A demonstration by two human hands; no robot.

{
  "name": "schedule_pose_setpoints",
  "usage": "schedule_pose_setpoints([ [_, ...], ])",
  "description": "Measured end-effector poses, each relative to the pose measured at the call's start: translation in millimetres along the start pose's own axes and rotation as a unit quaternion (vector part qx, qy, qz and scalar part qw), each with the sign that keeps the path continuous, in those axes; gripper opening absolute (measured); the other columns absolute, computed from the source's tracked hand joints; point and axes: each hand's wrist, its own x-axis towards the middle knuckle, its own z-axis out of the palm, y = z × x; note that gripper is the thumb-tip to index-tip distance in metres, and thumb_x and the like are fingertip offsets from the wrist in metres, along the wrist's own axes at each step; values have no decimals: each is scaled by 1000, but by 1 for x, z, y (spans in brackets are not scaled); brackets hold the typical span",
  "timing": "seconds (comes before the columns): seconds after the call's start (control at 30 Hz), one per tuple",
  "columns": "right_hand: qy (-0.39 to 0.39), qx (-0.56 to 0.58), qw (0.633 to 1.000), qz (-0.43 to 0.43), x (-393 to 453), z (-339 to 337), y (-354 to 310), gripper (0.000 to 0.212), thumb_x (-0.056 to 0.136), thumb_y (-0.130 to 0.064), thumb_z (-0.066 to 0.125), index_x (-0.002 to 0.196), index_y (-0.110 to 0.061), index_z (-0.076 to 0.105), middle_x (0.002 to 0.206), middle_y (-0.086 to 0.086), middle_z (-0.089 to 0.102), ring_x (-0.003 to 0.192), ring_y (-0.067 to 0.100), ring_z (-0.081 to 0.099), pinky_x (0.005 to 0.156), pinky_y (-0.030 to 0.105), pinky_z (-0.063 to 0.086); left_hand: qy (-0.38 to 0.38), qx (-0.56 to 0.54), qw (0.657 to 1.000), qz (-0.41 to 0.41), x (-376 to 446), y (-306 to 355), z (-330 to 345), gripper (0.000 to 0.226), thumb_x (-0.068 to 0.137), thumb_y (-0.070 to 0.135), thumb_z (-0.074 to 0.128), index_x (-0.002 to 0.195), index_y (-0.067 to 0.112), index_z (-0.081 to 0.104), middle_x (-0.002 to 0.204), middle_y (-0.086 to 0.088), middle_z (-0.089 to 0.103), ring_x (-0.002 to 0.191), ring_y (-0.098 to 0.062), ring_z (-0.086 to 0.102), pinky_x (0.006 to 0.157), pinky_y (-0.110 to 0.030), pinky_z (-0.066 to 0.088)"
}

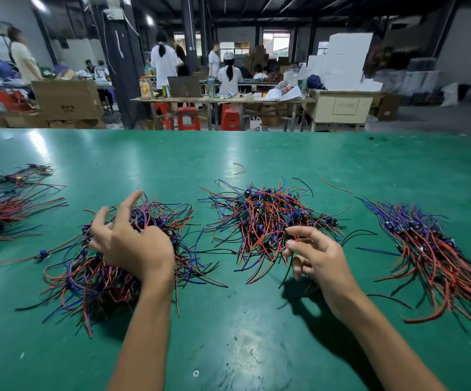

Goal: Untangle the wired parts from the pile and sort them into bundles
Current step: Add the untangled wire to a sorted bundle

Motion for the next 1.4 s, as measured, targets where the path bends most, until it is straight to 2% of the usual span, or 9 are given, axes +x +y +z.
schedule_pose_setpoints([
  [0.2,-18,37,999,30,-2,0,0,24,90,-10,71,113,-16,71,77,7,72,50,12,51,50,23,51,4,65,986,155,0,-10,1,62,61,-8,48,90,37,78,121,13,66,112,-26,50,93,-38,26],
  [0.33,-33,105,993,45,-1,-1,0,46,73,-17,76,119,-15,69,87,5,76,71,10,67,63,15,55,-129,-120,930,322,-27,1,7,51,61,-8,45,85,21,79,93,3,71,90,-22,59,82,-37,46],
  [0.5,-13,165,985,50,-1,0,0,47,65,-20,80,110,-7,71,94,9,78,68,5,68,64,12,54,-597,-124,770,188,-76,18,13,17,93,19,68,108,23,74,94,8,78,83,-7,71,72,-18,51],
  [0.63,5,143,990,12,-2,2,0,37,69,-20,78,103,-8,71,94,12,79,59,0,62,51,9,44,-670,-177,719,63,-82,12,16,45,88,3,75,131,10,63,83,-11,78,64,-14,67,70,-24,56],
  [0.77,3,69,997,-45,-2,-2,-3,31,72,-29,82,97,-11,75,99,9,79,62,2,58,56,11,43,-604,-194,768,82,-63,14,13,54,83,5,80,132,21,64,79,-5,78,65,-10,69,74,-26,59],
  [0.87,151,-183,963,-127,4,-26,-7,9,91,-29,74,95,-22,75,90,-4,78,79,8,69,75,26,54,-377,-124,903,164,-31,8,10,30,83,14,80,110,25,78,77,9,77,65,-3,69,76,-25,60],
  [0.97,239,-417,872,-93,6,-55,-7,12,92,-39,68,91,-27,72,82,-7,73,85,23,69,82,37,54,-132,-56,973,180,8,-8,2,20,87,18,74,106,15,79,84,-2,78,63,-9,65,77,-23,55],
  [1.13,99,-529,837,97,4,-52,2,48,73,-69,75,93,-29,59,82,-5,66,94,24,63,72,31,40,-61,39,992,101,34,-32,-6,29,87,8,67,114,4,75,104,-22,74,87,-38,68,92,-32,48],
  [1.4,102,-410,904,67,3,-46,-1,48,75,-13,81,111,-22,51,65,-9,73,75,18,67,65,31,46,-32,-51,960,274,-7,-3,4,15,86,13,65,97,17,74,101,-6,61,84,-19,56,78,-25,43],
])
